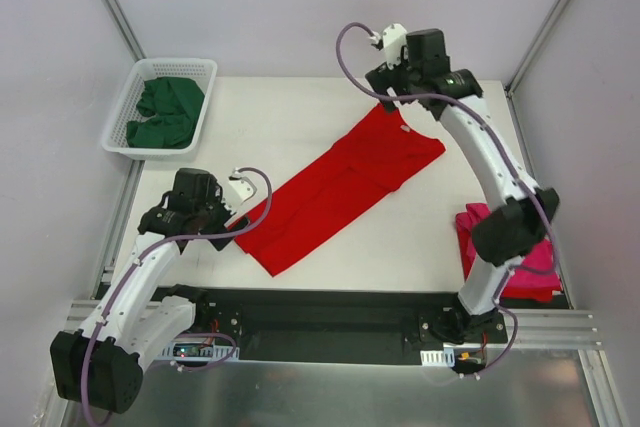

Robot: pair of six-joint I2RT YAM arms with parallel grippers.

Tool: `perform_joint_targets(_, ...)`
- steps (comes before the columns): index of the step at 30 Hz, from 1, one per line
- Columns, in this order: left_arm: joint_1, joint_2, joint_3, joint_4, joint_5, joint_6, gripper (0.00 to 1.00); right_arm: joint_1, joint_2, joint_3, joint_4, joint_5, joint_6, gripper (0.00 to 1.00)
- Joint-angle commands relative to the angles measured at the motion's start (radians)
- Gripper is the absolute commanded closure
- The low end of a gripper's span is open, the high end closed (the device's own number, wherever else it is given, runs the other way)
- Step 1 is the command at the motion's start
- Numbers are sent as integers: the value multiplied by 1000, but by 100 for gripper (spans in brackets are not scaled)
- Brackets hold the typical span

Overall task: Fold and stack the t-shirts
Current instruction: Rotate the tshirt 90 degrees

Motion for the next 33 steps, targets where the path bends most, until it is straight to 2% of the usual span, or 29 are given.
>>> perform_joint_targets(1, 10, 2, 37, 17, 40, -8, 1, 23, -126, -246, -153, -394, 359, 4)
perform_joint_targets(7, 15, -8, 31, 15, 43, -3, 1, 47, -71, -481, 34, -416, 428, 4)
perform_joint_targets(15, 27, -17, 5, 17, 27, 3, 1, 126, 27, -549, 295, -312, 384, 4)
perform_joint_targets(18, 30, -14, 7, 15, 16, 3, 1, 159, 31, -532, 311, -290, 408, 4)
perform_joint_targets(25, 32, 10, 14, 17, 8, 4, 1, 337, 6, -462, 248, -54, 379, 4)
perform_joint_targets(33, 33, 22, 22, 17, 8, 11, 1, 377, 89, -477, 306, -46, 338, 4)
